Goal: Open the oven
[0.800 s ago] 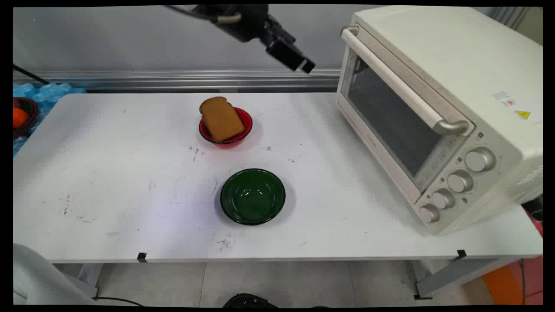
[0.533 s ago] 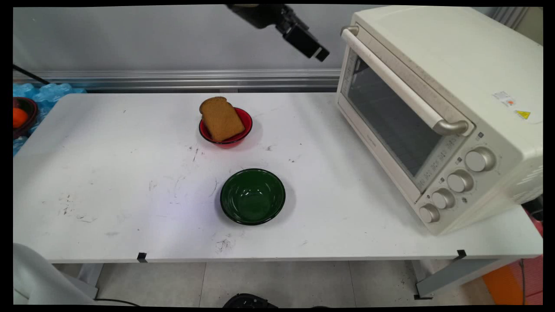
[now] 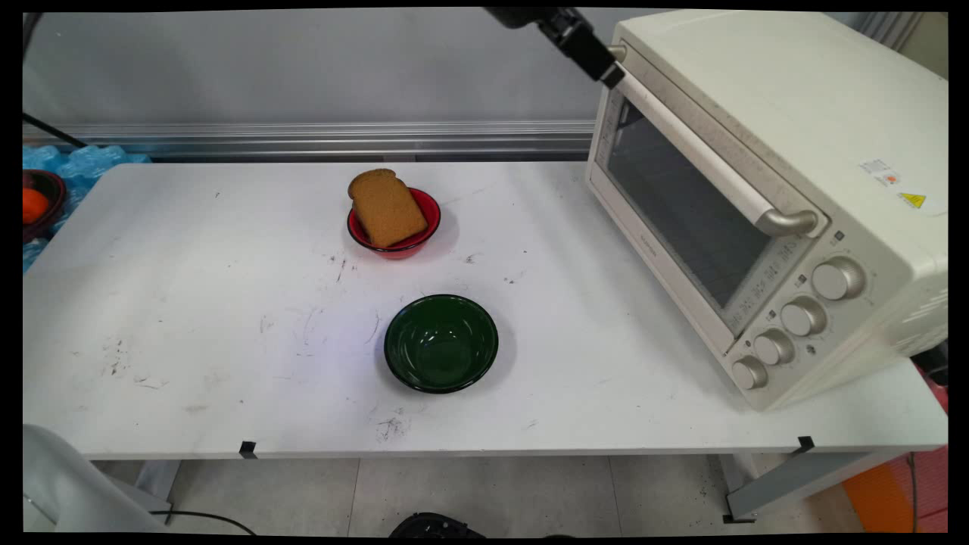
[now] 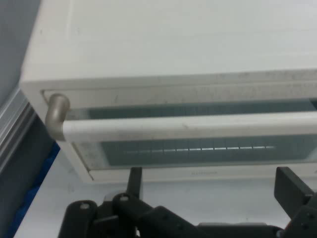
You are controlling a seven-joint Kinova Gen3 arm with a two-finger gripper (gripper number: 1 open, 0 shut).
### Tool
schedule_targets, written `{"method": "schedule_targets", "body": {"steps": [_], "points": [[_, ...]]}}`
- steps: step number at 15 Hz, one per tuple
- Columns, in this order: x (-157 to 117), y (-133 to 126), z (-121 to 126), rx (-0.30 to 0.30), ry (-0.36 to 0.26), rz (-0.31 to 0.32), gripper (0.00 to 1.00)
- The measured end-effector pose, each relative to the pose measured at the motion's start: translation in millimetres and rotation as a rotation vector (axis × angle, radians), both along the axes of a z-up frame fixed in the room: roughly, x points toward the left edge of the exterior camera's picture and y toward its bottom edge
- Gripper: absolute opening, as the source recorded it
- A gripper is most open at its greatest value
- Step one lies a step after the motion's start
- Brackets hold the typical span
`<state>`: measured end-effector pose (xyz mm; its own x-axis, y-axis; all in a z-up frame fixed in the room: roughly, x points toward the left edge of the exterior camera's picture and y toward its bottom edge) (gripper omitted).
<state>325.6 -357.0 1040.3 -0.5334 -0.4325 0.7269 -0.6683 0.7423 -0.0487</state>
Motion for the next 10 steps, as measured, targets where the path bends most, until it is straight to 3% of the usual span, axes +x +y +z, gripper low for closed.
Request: {"method": "schedule_targets", "body": {"steps": [10], "points": [[-48.2,-44.0,2.1,-0.008,-0.032,0.016,1.00]]}}
